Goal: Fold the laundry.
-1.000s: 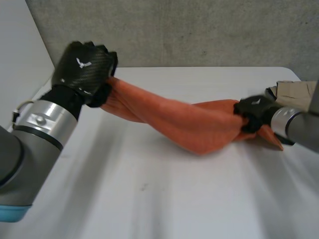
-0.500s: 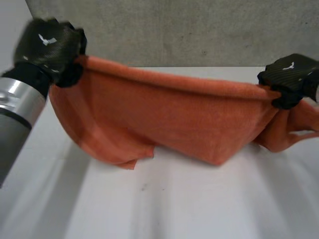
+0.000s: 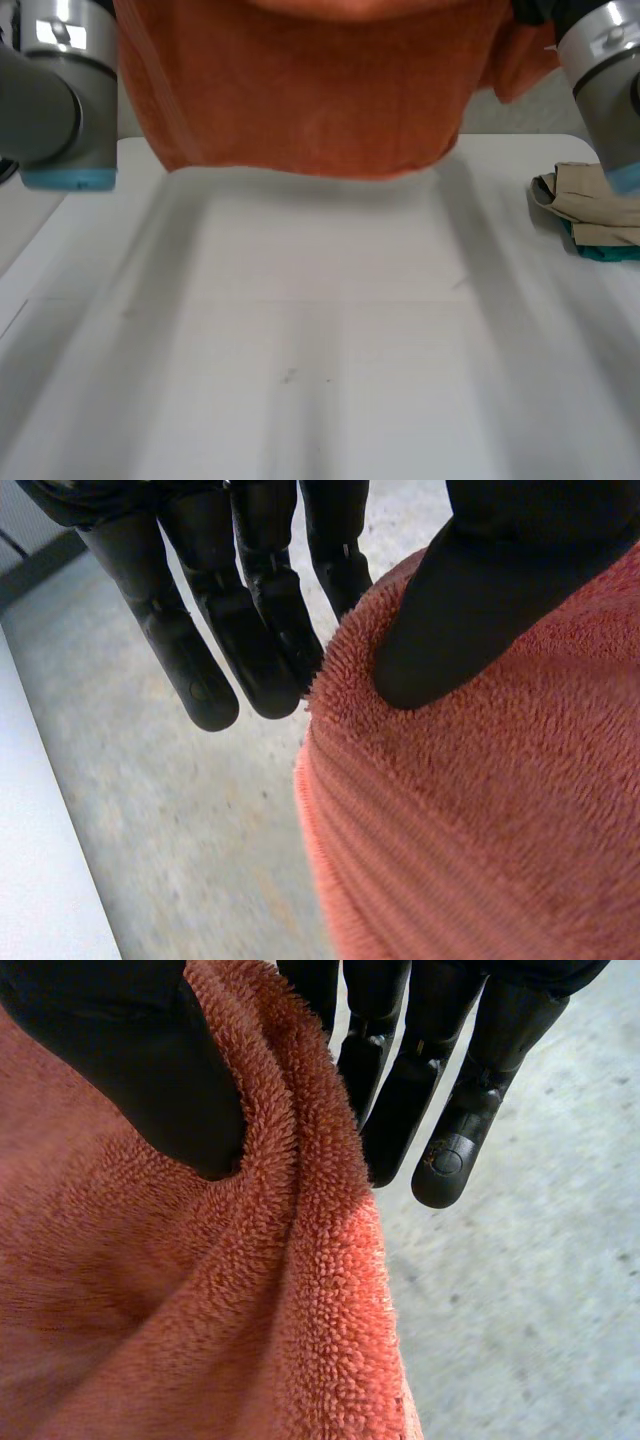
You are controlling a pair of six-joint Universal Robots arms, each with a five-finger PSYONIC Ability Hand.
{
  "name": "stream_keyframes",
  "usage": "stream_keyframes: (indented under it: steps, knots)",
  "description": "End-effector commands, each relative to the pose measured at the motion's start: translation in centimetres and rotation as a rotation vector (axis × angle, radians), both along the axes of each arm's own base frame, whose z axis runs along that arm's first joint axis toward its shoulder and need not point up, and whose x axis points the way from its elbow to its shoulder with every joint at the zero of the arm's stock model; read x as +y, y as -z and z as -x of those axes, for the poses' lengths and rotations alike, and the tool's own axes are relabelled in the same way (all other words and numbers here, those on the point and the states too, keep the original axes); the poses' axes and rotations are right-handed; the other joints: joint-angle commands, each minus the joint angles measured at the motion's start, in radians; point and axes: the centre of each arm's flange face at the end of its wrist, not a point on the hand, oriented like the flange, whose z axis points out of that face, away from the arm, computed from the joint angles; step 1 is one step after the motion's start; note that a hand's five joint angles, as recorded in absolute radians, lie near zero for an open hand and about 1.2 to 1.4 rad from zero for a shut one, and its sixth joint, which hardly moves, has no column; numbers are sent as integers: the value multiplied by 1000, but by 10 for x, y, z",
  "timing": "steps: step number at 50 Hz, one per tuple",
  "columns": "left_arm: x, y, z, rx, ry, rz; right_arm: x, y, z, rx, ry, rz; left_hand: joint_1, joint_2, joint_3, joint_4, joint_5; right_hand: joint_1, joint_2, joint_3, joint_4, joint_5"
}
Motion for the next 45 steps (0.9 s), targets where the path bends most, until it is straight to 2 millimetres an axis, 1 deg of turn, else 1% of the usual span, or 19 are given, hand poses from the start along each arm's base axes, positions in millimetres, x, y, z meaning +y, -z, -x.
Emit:
stream_keyframes:
  steps: [1,3,4,5,7,8,12,14,15,16,18,19,22,23,27,33,35,38,45]
  knots:
    - [12,87,-11,-71,-3,-267,17,72,7,139,-17,-221,268,195,199,193,238,420,218,217,208,238]
    - [18,110,-13,-99,-4,-336,24,93,7,185,-36,-286,268,195,199,193,238,420,218,217,208,238]
    - [20,120,-15,-109,-6,-367,33,117,8,237,-59,-362,268,195,199,193,238,420,218,217,208,238]
    - [28,141,-17,-135,-6,-432,39,128,8,263,-72,-401,268,195,199,193,238,420,218,217,208,238]
    - [37,161,-18,-159,-2,-497,50,151,10,318,-89,-480,268,195,199,193,238,420,218,217,208,238]
    - [47,180,-20,-183,2,-558,62,174,11,376,-107,-554,268,195,199,193,238,420,218,217,208,238]
    - [69,210,-24,-231,11,-668,84,219,20,494,-110,-689,254,181,185,179,223,420,218,217,208,238]
    - [77,215,-24,-243,18,-692,88,229,25,518,-103,-721,257,184,188,182,226,384,182,180,171,201]
    - [80,216,-23,-249,21,-698,89,232,28,519,-96,-736,257,184,188,182,226,206,4,2,-7,24]
    - [84,213,-23,-250,28,-698,90,236,36,515,-82,-762,254,181,185,179,223,-270,-471,-473,-482,-452]
    - [87,209,-23,-250,29,-692,88,239,43,505,-62,-781,251,178,182,176,220,-684,-885,-887,-896,-866]
    - [87,206,-23,-247,29,-686,87,238,45,500,-55,-785,251,178,182,176,220,-790,-992,-994,-1003,-972]
    - [91,191,-25,-235,29,-658,86,218,50,445,-35,-763,248,175,179,173,218,-801,-1003,-1005,-1014,-984]
    - [92,185,-27,-226,27,-647,86,205,51,398,-31,-750,245,172,176,170,215,-801,-1003,-1005,-1014,-984]
    - [96,174,-30,-214,24,-625,83,183,53,285,-33,-754,242,169,173,167,212,-801,-1003,-1005,-1014,-984]
    - [99,171,-32,-211,21,-619,79,166,61,173,-27,-916,224,152,156,150,194,-801,-1003,-1005,-1014,-984]
    - [100,172,-32,-213,22,-622,75,167,68,123,-17,-1015,219,146,150,144,188,-801,-1003,-1005,-1014,-984]
    - [100,173,-33,-215,19,-629,69,180,75,79,1,-1126,216,143,147,141,185,-801,-1003,-1005,-1014,-984]
    - [98,174,-37,-211,7,-636,60,198,93,-34,54,-1203,216,143,147,141,185,-648,-849,-851,-860,-830]
